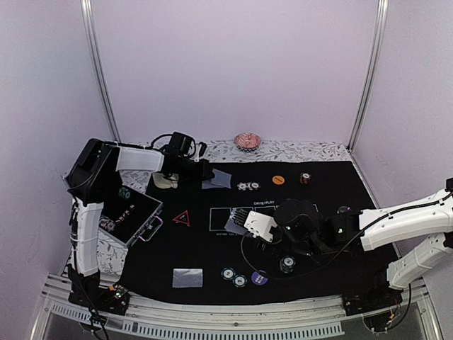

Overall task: Distribute texas hold em gaming equipment
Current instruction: Distribute the poker card in the big blind area, then pick up the poker card from the face-down deck piles.

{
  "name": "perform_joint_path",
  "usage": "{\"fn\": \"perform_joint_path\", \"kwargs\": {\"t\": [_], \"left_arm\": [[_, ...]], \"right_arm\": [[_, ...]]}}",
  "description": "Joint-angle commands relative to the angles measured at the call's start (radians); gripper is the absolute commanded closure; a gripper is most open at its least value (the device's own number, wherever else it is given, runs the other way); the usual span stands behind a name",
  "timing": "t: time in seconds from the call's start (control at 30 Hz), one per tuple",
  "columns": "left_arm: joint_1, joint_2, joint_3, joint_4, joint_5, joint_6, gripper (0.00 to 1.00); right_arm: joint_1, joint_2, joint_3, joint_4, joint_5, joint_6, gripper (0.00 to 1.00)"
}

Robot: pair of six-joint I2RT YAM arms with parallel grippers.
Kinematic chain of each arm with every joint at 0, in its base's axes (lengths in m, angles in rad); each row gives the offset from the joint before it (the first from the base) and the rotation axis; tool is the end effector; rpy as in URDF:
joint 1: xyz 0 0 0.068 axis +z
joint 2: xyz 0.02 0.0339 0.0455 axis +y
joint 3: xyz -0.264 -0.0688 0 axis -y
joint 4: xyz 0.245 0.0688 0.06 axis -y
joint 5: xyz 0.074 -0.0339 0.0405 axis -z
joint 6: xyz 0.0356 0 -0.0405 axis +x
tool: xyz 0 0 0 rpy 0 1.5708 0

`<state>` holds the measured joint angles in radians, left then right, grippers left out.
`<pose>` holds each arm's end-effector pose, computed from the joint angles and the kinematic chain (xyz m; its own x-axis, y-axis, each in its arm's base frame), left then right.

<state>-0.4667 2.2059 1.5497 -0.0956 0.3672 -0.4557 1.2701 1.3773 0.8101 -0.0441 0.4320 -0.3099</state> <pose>0.4280 -0.2299 0.1509 -0.8356 -0.0390 -0.5480 0.3190 0.7777 -0.5416 0.1017 0.2775 0.2305 0.0717 -0.7040 -0.7066 -0.7812 0.4009 -0.4786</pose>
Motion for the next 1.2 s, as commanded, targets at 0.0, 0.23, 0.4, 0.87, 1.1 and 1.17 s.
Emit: {"fn": "perform_joint_path", "kwargs": {"t": [0.0, 0.23, 0.4, 0.87, 1.1, 1.17], "left_arm": [[0.016, 0.021, 0.04, -0.014, -0.004, -0.003, 1.0], [0.025, 0.056, 0.076, -0.029, -0.04, 0.005, 1.0], [0.025, 0.062, 0.092, -0.072, -0.035, 0.025, 0.8], [-0.109, -0.464, -0.214, 0.029, -0.105, 0.069, 0.33], [-0.258, -0.789, -0.504, 0.106, 0.066, 0.003, 0.23], [-0.291, -0.863, -0.586, 0.108, 0.075, -0.023, 0.21]], "right_arm": [[-0.004, -0.032, 0.009, -0.005, 0.001, 0.015, 0.45], [-0.004, -0.031, 0.031, -0.021, -0.006, 0.014, 0.45], [-0.005, -0.045, 0.034, -0.037, -0.004, 0.021, 0.45], [0.003, -0.038, 0.075, -0.064, 0.024, 0.021, 0.44], [0.033, -0.006, 0.094, -0.045, 0.039, 0.008, 0.44], [0.038, 0.004, 0.101, -0.039, 0.037, 0.003, 0.44]]}}
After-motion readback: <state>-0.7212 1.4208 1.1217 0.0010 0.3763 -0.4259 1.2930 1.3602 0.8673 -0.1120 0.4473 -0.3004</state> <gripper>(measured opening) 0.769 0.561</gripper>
